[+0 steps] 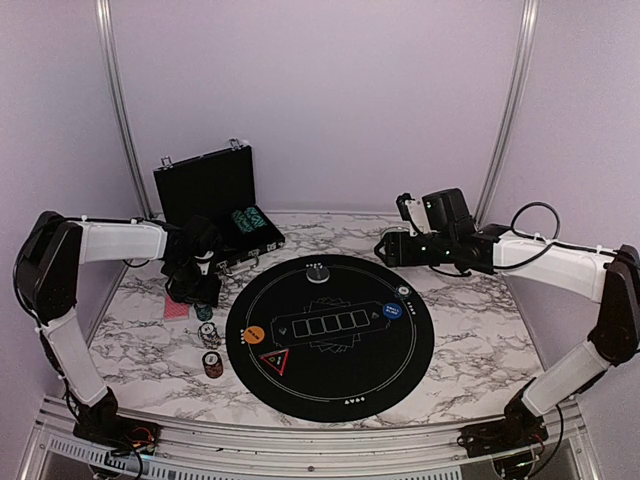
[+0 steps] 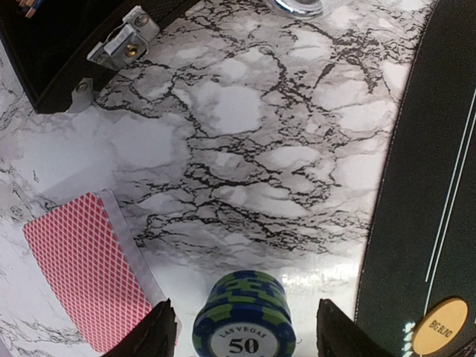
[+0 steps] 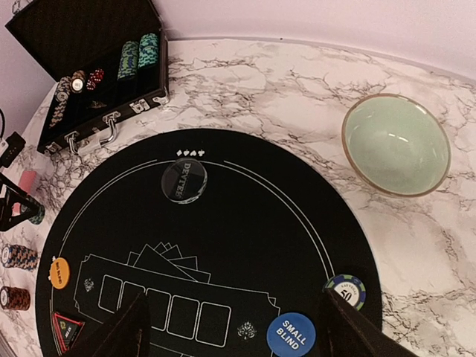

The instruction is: Distribute texas hold em gaming equipment

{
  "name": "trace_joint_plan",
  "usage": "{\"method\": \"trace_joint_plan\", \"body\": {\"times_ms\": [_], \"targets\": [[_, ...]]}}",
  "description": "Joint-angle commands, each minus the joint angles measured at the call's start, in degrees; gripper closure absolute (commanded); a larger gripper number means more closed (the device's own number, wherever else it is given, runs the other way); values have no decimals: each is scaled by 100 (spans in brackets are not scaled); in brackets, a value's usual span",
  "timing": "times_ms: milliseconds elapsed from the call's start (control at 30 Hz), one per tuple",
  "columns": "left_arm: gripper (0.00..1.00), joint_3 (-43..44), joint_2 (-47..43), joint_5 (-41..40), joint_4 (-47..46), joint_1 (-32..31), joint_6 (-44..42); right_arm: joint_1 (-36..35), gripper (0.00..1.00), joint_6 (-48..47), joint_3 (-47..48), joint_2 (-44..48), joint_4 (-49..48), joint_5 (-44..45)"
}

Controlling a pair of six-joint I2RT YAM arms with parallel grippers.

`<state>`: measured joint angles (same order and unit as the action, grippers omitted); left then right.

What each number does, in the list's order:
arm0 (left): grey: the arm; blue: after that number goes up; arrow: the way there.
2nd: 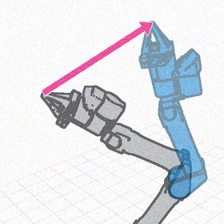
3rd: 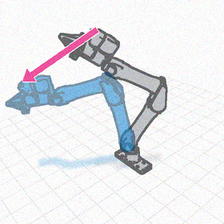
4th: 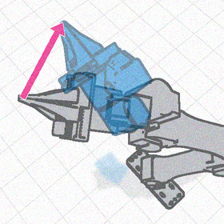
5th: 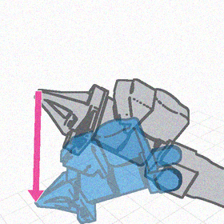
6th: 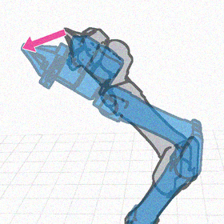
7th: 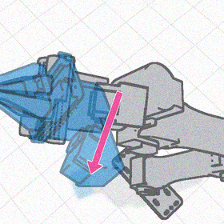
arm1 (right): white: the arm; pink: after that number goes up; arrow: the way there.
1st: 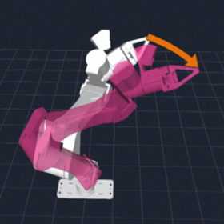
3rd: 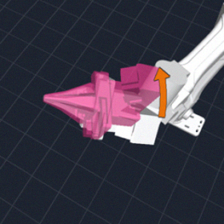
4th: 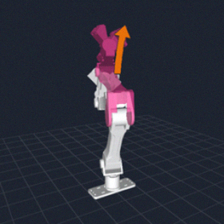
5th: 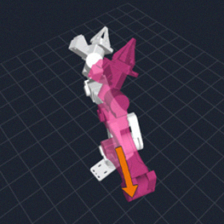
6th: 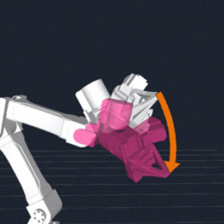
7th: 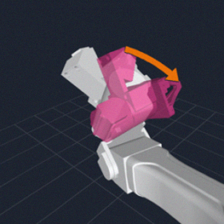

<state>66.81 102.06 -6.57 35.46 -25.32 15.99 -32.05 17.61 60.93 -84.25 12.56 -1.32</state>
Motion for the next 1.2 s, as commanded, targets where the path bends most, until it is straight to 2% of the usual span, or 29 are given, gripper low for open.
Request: {"method": "trace_joint_plan", "body": {"times_ms": [0,633,1167], "targets": [[35,174,116,-59,215,-36,-61,-64,26,43,-11,180,-52,106],[43,157,259,-188,238,-101,-56,-60,26,71,-71,240,-40,317],[55,217,270,-187,255,-121,-76,-63,26,83,-81,286,-8,417]]}}
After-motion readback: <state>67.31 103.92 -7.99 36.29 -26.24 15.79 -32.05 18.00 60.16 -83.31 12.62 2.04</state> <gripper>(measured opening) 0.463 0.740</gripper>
